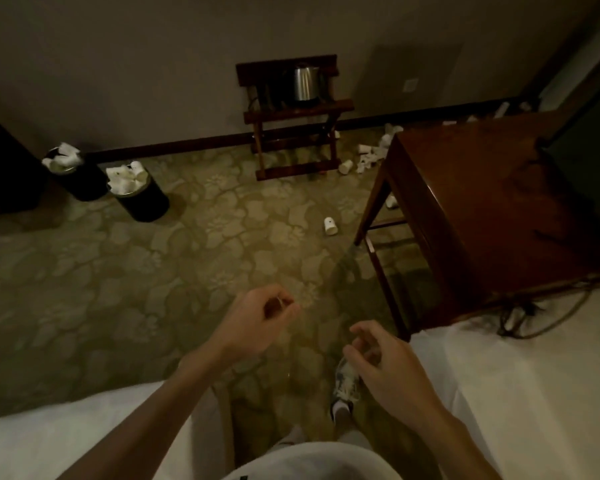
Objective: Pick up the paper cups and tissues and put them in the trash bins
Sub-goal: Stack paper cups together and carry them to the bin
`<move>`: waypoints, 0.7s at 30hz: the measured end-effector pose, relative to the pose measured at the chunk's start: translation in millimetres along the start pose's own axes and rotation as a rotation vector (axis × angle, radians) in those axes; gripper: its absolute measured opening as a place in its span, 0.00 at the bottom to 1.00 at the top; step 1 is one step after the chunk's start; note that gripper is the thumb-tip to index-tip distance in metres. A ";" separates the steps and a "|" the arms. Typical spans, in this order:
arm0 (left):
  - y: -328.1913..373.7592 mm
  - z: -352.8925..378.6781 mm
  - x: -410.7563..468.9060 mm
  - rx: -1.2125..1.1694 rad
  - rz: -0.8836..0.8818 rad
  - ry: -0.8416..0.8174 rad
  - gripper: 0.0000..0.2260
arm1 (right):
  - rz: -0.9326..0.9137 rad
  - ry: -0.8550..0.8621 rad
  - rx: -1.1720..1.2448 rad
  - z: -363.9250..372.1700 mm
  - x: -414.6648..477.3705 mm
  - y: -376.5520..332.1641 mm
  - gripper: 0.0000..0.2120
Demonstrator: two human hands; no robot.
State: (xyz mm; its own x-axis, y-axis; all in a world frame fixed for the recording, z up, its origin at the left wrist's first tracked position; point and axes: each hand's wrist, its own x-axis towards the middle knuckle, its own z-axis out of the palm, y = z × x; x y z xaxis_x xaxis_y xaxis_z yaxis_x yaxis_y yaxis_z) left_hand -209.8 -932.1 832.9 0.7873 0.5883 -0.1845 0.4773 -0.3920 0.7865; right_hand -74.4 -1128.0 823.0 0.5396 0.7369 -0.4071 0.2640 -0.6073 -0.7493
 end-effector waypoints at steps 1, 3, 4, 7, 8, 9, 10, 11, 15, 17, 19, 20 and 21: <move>-1.7 4.7 21.9 0.002 -0.016 0.019 0.05 | 0.016 -0.010 0.000 -7.0 21.0 3.2 0.12; -1.5 12.5 69.3 -0.003 -0.015 0.042 0.09 | 0.029 -0.008 -0.006 -23.4 64.9 7.6 0.11; 0.8 15.6 94.3 -0.006 -0.018 0.040 0.09 | 0.026 -0.003 -0.008 -33.0 88.2 8.7 0.10; 10.4 24.2 168.0 -0.002 -0.057 0.001 0.06 | 0.026 0.001 0.019 -63.8 154.1 3.8 0.08; 13.6 27.1 191.2 -0.006 -0.076 -0.005 0.06 | 0.028 -0.005 0.039 -73.2 173.5 0.1 0.06; 17.1 29.8 215.0 -0.011 -0.088 -0.010 0.07 | 0.027 -0.013 0.056 -82.9 193.0 -4.3 0.05; 21.2 31.6 239.6 -0.007 -0.093 -0.022 0.07 | 0.032 -0.022 0.066 -92.4 212.5 -8.7 0.04; 24.3 33.1 263.3 -0.002 -0.099 -0.041 0.08 | 0.040 -0.037 0.070 -102.6 231.8 -12.4 0.04; 28.1 32.2 346.3 -0.062 -0.150 -0.094 0.06 | 0.085 -0.072 0.058 -136.0 306.8 -24.3 0.02; 19.2 31.3 385.4 -0.088 -0.174 -0.105 0.06 | 0.114 -0.087 0.053 -144.3 347.0 -28.4 0.02; 5.8 32.1 426.0 -0.106 -0.200 -0.133 0.06 | 0.147 -0.109 0.048 -146.7 389.5 -31.3 0.01; -3.1 32.9 449.3 -0.114 -0.208 -0.150 0.06 | 0.165 -0.115 0.053 -146.9 413.0 -32.1 0.01; -13.4 33.3 474.1 -0.121 -0.219 -0.172 0.06 | 0.185 -0.114 0.058 -146.5 436.8 -32.9 0.02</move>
State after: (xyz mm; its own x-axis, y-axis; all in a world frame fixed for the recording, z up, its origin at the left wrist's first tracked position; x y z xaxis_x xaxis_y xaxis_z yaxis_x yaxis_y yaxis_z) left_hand 170.1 -671.5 715.3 0.7303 0.5168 -0.4468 0.6014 -0.1761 0.7793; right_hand 269.7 -829.6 746.4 0.4795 0.6456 -0.5943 0.1206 -0.7193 -0.6841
